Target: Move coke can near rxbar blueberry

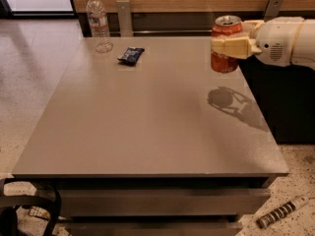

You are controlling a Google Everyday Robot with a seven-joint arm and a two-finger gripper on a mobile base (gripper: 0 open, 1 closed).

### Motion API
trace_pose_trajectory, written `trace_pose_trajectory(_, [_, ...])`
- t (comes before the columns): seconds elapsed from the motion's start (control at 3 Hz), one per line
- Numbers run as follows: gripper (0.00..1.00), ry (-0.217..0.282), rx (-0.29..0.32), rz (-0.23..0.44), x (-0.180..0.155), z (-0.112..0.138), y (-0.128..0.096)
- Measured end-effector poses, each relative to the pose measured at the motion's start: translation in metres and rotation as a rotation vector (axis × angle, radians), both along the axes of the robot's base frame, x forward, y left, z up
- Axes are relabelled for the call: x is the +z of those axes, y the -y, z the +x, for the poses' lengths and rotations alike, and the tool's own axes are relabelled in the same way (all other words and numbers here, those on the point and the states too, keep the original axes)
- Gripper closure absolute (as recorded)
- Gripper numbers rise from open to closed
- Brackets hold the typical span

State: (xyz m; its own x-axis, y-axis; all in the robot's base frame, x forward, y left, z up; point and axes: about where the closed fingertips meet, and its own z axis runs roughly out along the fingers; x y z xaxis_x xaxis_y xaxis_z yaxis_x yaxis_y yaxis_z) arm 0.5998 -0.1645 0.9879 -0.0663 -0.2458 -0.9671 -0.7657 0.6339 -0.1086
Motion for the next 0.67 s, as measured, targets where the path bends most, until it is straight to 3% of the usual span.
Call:
trace_pose_trajectory(0.33, [1.0, 0.014, -0.05, 0.0, 0.015, 0.048, 0.007])
trace_pose_trajectory(0.67, [1.0, 0.02, -0.04, 0.007, 0.017, 0.094, -0.002])
